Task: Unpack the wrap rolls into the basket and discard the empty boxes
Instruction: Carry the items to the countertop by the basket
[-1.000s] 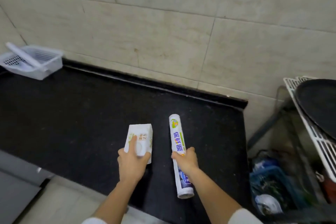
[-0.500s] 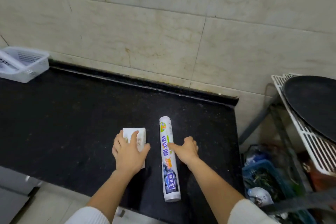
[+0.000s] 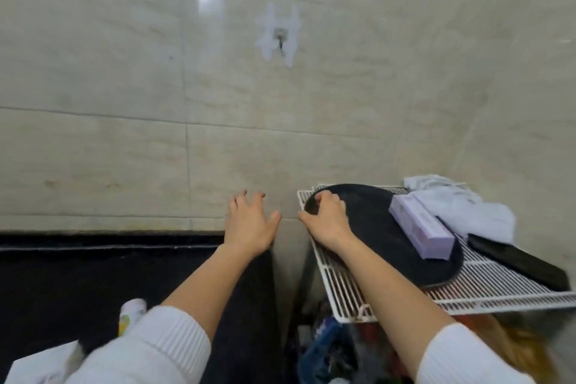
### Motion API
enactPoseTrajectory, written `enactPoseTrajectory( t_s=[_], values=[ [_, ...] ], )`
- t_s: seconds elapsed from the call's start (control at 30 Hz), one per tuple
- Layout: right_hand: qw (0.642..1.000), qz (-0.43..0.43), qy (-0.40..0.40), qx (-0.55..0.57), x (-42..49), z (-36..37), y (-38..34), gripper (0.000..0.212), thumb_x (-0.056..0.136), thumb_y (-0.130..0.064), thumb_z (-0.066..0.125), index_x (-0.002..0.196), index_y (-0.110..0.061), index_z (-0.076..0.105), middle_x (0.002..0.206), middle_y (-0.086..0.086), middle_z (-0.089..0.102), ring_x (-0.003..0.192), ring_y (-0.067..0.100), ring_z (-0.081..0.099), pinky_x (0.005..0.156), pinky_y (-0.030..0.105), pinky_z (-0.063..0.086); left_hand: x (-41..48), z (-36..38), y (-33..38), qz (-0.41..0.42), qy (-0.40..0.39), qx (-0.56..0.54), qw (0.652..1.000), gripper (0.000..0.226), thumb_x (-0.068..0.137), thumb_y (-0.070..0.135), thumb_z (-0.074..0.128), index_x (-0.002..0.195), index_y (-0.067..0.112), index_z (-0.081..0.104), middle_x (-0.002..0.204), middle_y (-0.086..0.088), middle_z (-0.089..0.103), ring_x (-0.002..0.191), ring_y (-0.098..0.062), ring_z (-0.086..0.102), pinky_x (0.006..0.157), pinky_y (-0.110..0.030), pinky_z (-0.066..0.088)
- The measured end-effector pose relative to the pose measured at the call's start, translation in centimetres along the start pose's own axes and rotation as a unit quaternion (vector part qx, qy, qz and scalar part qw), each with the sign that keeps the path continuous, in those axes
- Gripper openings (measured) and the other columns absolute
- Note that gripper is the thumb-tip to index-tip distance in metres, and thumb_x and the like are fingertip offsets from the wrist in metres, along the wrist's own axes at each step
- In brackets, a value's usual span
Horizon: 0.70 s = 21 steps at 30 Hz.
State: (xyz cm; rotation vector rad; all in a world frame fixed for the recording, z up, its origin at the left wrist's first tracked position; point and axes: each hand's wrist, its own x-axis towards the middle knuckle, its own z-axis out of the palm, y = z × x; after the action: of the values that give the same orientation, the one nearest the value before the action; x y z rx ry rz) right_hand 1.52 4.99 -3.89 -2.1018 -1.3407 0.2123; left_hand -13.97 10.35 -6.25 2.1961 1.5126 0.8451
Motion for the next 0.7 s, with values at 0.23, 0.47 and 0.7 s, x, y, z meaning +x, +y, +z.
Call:
enactPoseTrajectory(
  t_s=[0.23,0.47,0.7],
  values=[
    [0.983,0.058,0.092,-0.149,2.6,-10.6,10.8,0.065,0.083,-0.048,0.059,0.13,-0.006,0.043,0.138,0.015,0.043,0.129,0.034,0.035,0.1,0.05,0.036,-0.8,7.4,10.4,0.06,-0.098,-0.014,0.993,0.061,0.092,0.049,0.042,0.144,0.018,0.032,0.154,-0.017,0.025,0.142,-0.033,0.02,0.116,-0.044,0.023],
    [0.977,0.13,0.008,-0.169,2.1,-13.1,18.3,0.079,0.078,-0.052,0.065,0.136,-0.007,0.033,0.139,0.019,0.042,0.128,0.037,0.041,0.102,0.046,0.041,-2.5,12.3,11.5,0.011,-0.176,0.091,0.98,0.065,0.092,0.054,0.037,0.148,0.022,0.027,0.16,-0.014,0.012,0.148,-0.031,0.004,0.12,-0.049,-0.002],
    [0.985,0.122,0.024,-0.119,2.0,-13.0,19.3,0.07,0.086,-0.04,0.062,0.137,-0.005,0.03,0.136,0.022,0.048,0.12,0.037,0.052,0.093,0.041,0.046,-2.4,12.8,11.5,0.015,-0.173,0.12,0.977,0.065,0.09,0.056,0.036,0.146,0.024,0.03,0.158,-0.013,0.022,0.147,-0.03,0.014,0.119,-0.051,-0.003]
  ],
)
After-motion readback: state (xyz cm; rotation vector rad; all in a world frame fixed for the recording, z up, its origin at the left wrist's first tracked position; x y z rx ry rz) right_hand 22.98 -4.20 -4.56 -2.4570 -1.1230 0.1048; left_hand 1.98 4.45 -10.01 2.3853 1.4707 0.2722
